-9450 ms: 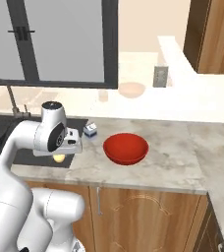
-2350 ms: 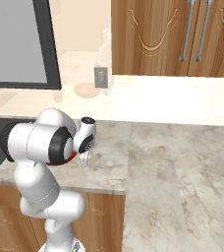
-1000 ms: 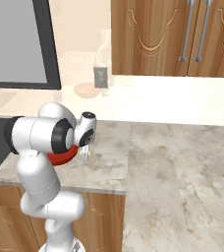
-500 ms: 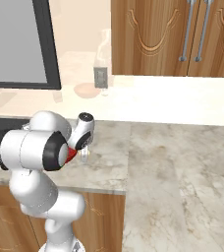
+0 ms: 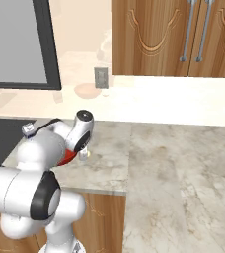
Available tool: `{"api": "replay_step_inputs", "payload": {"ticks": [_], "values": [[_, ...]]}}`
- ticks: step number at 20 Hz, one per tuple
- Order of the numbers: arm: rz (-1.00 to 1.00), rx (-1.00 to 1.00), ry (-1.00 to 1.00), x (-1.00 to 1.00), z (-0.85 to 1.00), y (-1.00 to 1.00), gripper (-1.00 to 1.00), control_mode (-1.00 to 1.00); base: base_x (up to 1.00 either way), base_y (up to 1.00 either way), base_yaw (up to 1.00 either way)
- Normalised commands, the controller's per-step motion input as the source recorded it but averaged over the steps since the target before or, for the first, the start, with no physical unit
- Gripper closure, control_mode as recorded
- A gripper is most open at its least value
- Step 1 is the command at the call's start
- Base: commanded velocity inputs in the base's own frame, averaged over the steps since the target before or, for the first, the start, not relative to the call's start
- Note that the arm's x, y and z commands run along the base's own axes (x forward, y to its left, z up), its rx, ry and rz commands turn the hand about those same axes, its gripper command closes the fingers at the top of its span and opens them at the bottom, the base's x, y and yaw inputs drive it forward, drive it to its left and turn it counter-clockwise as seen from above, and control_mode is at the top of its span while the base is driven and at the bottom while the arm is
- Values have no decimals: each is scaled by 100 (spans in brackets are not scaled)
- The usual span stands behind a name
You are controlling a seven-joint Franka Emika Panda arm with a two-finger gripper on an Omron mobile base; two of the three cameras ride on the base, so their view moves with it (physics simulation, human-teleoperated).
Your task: Gather the eggs and milk located in the vicinity of the sink area and place them right next to the bowl.
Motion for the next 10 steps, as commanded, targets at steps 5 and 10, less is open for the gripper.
{"api": "replay_step_inputs", "payload": {"ticks": [5, 10], "values": [[-2, 3, 1, -43, 61, -4, -100, -100, 0, 0, 0], [-9, 6, 1, -40, 64, 0, -100, -100, 0, 0, 0]]}}
